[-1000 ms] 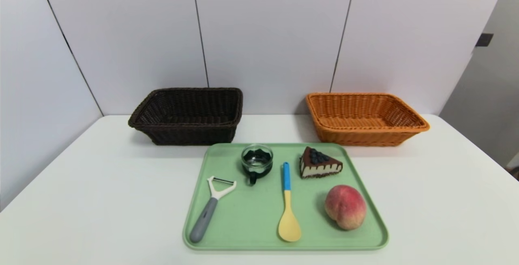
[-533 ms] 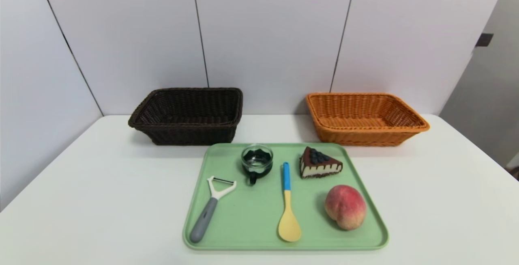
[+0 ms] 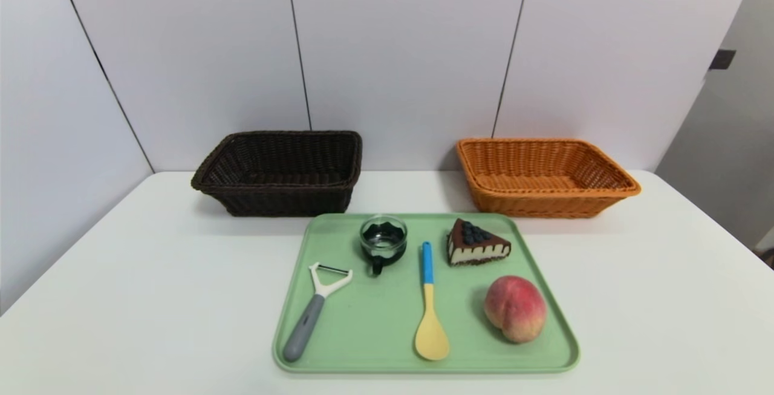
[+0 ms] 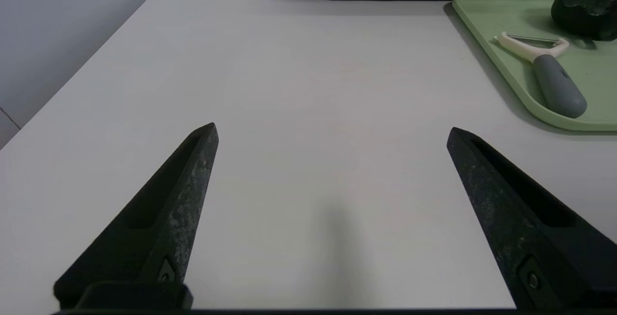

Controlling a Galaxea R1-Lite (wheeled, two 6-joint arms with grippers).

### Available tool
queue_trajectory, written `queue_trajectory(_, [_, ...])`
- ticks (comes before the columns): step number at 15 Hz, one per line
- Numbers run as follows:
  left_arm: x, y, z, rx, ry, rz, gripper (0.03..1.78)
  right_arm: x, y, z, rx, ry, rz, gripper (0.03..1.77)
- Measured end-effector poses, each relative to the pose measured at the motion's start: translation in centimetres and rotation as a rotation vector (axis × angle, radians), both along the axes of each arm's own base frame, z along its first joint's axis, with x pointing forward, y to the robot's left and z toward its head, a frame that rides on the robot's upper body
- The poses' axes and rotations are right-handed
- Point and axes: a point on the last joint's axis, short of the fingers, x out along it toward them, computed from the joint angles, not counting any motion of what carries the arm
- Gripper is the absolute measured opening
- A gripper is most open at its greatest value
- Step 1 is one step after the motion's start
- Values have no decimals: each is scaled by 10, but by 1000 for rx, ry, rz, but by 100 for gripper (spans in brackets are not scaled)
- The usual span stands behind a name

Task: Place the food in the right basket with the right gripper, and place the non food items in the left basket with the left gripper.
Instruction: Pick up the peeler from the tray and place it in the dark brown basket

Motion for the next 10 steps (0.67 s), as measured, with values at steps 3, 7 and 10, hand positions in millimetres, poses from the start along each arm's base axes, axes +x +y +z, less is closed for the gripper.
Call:
queue_trajectory(3, [-6, 0, 19, -25, 33, 2, 169, -7, 0, 21, 7, -30, 6, 170])
queue_trajectory(7, [-3, 0, 64, -51, 113, 5, 169, -14, -1, 68, 11, -11, -30, 170])
queue_trajectory(10, [16, 0, 104, -61, 204, 4, 169, -6, -1, 101, 8, 63, -47, 170])
